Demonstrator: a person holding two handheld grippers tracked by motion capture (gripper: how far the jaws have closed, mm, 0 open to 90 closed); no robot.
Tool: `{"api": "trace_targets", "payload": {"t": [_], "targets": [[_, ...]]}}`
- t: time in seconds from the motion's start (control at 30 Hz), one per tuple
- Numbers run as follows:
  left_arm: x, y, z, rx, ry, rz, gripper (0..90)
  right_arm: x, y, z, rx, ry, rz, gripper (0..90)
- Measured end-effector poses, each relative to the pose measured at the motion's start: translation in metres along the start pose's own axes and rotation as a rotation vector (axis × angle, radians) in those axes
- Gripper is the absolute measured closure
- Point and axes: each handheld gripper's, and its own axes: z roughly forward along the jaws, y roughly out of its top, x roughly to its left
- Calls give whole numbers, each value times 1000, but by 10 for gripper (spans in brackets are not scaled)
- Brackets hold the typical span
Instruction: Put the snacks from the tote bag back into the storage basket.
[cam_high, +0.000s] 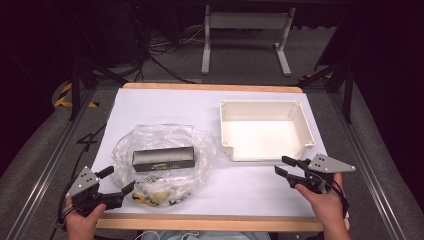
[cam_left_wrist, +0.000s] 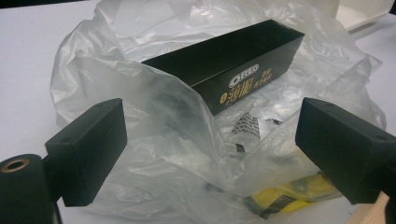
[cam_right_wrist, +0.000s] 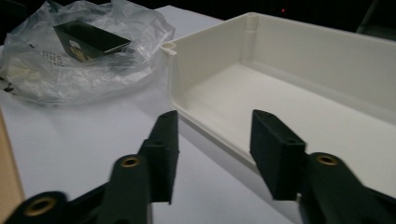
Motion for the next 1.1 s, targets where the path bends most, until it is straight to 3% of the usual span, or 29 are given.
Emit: {"api": "trace_targets", "payload": {"t": [0.2,0.3,0.47,0.77,0.93,1.1], "targets": [[1,0,-1,-16,-7,-5,97,2,8,1,58,-34,-9,338],[3,-1,-3,-17,-11,-16,97,3,15,-2,64,-40,-16,327],[3,0,-4,-26,-4,-21,93,11,37,-4,49,9,-64,290],[3,0,-5,-32,-1,-18,93,18,66,-4,41,59,-97,265],[4,0,-5,-30,-6,-30,93,17,78,1,55,164,-98,223],[7,1,-5,-39,-7,-46,93,19,88,5,56,173,-123,215]]}}
